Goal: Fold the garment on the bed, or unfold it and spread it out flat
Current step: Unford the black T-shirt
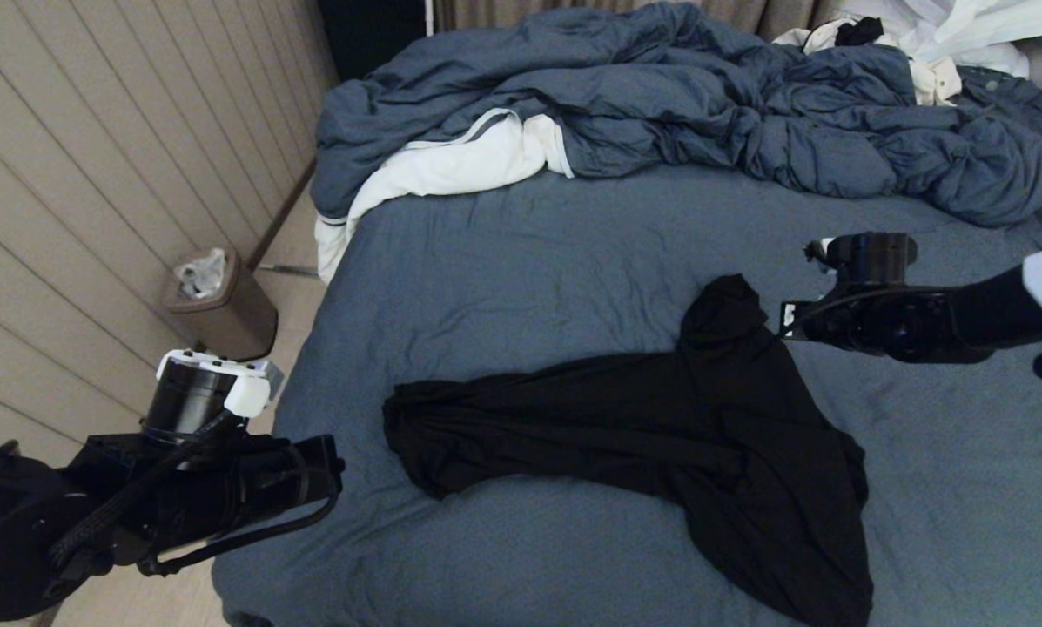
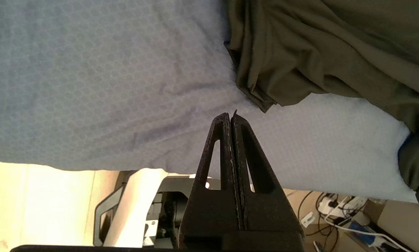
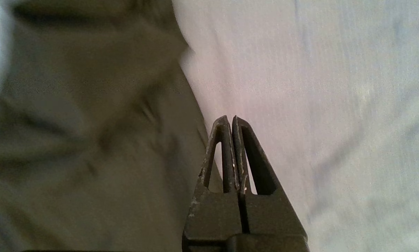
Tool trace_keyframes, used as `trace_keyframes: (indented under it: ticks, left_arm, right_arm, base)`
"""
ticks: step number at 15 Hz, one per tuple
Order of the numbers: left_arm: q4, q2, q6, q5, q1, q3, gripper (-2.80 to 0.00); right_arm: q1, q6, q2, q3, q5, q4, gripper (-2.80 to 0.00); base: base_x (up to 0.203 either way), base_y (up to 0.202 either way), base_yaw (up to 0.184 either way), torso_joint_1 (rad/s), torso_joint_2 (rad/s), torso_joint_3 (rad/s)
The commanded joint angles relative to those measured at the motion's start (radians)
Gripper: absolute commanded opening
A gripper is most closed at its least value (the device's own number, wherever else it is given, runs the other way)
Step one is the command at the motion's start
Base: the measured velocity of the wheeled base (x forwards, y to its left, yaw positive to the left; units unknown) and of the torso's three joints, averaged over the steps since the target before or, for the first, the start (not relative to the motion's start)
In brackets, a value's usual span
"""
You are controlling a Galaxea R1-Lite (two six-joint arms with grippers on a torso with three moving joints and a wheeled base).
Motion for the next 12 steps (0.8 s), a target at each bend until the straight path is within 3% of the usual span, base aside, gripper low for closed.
trace_keyframes:
  ticks: [1, 5, 12]
  left_arm:
    - [-0.003, -0.003, -0.004, 0.000, -0.002, 0.002, -2.80]
    - [-0.003, -0.003, -0.004, 0.000, -0.002, 0.002, -2.80]
    - [-0.003, 0.000, -0.004, -0.001, -0.002, 0.002, -2.80]
  right_arm:
    - [-0.012, -0.002, -0.041, 0.088, 0.034, -0.005, -2.80]
    - [-0.006, -0.010, 0.042, 0.090, 0.041, -0.061, -2.80]
    - [0.060, -0.005, 0.174, -0.030, 0.031, -0.097, -2.80]
  base:
    - [0.000, 0.000, 0.000, 0.000, 0.00, 0.000]
    - [0.000, 0.000, 0.000, 0.000, 0.00, 0.000]
    - [0.000, 0.000, 0.000, 0.000, 0.00, 0.000]
